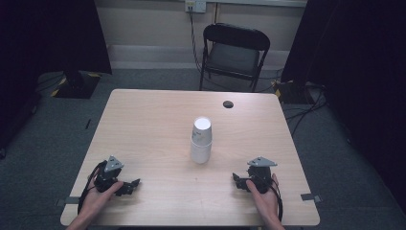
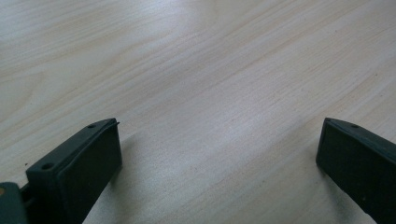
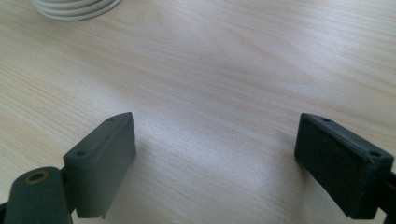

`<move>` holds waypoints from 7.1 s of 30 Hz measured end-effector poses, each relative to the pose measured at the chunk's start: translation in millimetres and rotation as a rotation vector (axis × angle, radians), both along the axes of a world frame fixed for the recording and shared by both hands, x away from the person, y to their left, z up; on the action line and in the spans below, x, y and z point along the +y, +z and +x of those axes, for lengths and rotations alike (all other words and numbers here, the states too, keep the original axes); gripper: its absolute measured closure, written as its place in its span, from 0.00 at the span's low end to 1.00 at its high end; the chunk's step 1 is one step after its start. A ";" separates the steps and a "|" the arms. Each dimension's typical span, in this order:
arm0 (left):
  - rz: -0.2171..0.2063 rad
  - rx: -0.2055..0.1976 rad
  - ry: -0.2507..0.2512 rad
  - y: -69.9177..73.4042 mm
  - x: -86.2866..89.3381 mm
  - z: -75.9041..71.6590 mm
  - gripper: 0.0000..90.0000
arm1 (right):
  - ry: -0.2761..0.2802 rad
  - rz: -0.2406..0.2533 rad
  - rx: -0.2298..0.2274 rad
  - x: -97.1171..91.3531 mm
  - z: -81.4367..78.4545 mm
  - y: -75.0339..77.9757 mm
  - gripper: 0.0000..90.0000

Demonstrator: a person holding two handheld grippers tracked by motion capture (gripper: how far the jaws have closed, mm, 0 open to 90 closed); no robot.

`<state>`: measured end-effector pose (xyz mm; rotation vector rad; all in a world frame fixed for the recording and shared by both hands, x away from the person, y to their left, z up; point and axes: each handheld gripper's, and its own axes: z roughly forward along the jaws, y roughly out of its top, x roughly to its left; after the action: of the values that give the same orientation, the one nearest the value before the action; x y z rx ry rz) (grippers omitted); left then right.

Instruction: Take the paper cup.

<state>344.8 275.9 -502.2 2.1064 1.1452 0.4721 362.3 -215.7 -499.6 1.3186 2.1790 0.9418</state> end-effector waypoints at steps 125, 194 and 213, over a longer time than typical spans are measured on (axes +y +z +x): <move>-0.002 0.000 -0.006 0.0 -2.6 7.1 0.00 | 0.341 0.312 -0.276 117.1 80.3 103.8 0.33; -0.078 -0.076 0.037 24.2 2.0 -2.0 0.21 | 0.341 0.315 -0.374 78.6 51.3 173.6 0.34; -0.165 -0.176 -0.086 46.4 -14.7 -22.6 0.27 | 0.407 0.360 -0.259 72.7 19.0 134.3 0.34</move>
<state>322.3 261.2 -455.9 1.9220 0.9565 0.4941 381.2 -143.0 -365.3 0.8348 2.1748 1.6258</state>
